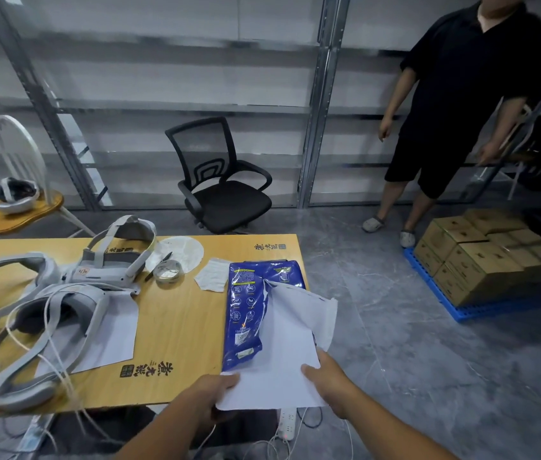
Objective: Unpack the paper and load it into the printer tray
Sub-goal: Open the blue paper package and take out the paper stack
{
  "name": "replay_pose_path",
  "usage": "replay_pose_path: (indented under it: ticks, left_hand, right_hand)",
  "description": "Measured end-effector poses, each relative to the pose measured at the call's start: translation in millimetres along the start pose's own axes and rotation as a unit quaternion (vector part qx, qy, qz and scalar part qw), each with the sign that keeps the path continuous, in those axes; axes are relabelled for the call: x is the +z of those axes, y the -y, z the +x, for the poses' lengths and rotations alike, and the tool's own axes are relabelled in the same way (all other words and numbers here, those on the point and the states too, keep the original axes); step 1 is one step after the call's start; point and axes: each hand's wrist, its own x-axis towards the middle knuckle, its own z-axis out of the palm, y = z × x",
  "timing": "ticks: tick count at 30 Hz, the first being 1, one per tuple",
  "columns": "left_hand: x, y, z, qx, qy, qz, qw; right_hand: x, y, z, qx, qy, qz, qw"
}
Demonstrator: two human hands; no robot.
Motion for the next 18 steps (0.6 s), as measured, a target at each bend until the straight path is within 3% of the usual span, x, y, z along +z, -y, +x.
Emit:
replay_pose_path:
  ticks: [12, 18]
  left_hand:
    - [-12, -34, -100, 0.014, -0.001, 0.053, 0.999]
    - [1, -86, -174, 0.098, -0.039, 0.034, 0.994]
  right_hand:
    - [-21, 66, -84, -0.136, -0.003, -0.098, 0.986]
    - [-52, 141, -125, -0.21, -0.029, -0.091, 0.973]
